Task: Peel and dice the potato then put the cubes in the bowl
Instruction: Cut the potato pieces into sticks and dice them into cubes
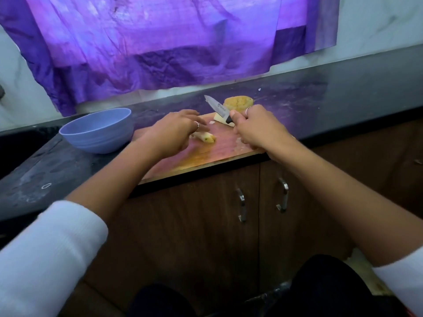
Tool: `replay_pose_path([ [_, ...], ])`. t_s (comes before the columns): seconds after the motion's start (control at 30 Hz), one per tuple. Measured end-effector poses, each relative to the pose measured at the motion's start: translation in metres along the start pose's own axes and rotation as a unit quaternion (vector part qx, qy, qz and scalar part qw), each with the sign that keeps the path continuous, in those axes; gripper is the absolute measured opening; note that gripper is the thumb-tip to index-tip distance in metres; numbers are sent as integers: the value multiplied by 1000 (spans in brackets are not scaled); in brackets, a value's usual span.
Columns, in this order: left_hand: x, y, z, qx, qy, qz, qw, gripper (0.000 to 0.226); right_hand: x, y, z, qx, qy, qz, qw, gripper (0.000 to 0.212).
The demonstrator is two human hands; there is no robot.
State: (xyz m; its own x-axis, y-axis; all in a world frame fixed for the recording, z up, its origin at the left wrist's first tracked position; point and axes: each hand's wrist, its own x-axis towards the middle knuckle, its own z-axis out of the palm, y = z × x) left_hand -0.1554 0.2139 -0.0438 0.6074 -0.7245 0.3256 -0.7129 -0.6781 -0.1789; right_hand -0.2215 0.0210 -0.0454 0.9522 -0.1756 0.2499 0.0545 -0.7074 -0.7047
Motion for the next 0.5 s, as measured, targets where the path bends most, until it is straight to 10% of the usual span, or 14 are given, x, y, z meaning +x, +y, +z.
replay_pose_path([
  [0.5,11,-7,-11,57,-70,76,993,59,-5,12,1,116,-19,23,993,43],
])
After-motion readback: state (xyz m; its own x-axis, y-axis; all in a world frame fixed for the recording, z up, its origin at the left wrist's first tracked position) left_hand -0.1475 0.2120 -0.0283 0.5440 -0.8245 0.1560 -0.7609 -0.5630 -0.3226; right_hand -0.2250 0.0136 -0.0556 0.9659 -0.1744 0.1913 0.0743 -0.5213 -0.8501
